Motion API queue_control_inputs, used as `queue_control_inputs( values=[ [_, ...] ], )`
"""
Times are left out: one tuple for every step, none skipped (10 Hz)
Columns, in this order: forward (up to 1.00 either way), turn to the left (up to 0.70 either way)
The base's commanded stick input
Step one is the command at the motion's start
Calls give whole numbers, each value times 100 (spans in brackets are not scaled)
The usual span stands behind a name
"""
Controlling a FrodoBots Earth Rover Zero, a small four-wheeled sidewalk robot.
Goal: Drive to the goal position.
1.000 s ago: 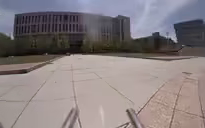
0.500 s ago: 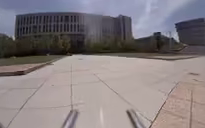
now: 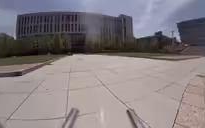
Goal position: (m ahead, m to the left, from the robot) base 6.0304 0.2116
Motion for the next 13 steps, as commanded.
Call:
queue_control_inputs(
  values=[
    [50,0],
    [50,0],
    [50,0],
    [50,0],
    [50,0],
    [50,0],
    [50,0],
    [50,0],
    [50,0],
    [50,0],
    [50,0],
    [50,0],
    [50,0]
  ],
)
